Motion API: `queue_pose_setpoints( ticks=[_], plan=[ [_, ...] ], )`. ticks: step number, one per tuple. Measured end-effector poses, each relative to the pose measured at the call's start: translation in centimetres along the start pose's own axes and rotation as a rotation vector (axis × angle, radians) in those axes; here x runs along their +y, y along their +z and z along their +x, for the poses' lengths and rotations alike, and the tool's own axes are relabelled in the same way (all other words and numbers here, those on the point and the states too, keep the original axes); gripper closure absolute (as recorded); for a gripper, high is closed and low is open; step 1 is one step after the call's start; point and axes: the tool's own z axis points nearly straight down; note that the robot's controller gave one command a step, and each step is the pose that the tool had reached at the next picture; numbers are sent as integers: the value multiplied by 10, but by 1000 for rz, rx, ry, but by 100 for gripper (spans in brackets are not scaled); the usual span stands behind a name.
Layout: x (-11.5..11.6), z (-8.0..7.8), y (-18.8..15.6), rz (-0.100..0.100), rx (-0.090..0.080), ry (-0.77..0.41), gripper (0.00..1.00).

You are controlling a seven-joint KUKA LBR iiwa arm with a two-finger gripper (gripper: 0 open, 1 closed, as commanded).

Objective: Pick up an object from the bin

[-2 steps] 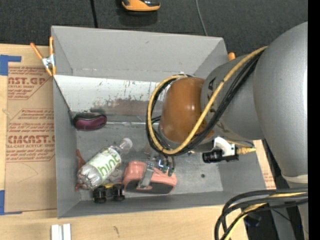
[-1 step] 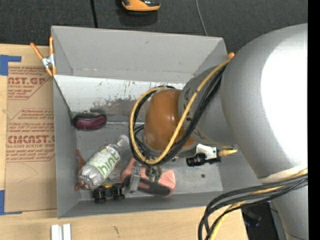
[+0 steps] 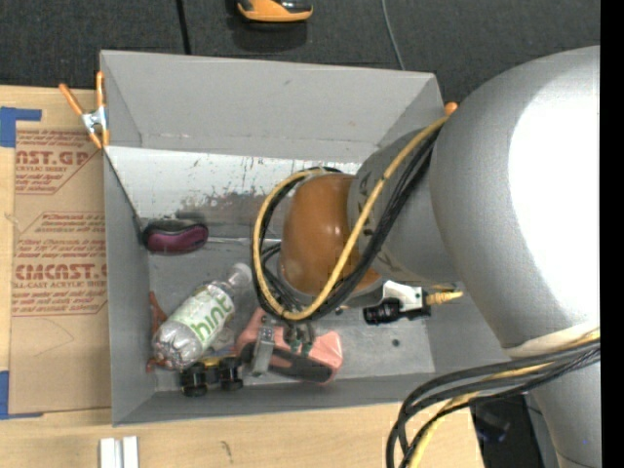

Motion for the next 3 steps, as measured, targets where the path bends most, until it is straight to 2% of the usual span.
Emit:
queue_pose_setpoints(
  ticks=[1, 2, 3],
  plan=[
    [-2, -11, -60, 4, 3, 12, 100],
    [10, -2, -120, 5, 4, 6, 100],
    [-1, -52, -13, -2, -8, -90, 0]
  ],
)
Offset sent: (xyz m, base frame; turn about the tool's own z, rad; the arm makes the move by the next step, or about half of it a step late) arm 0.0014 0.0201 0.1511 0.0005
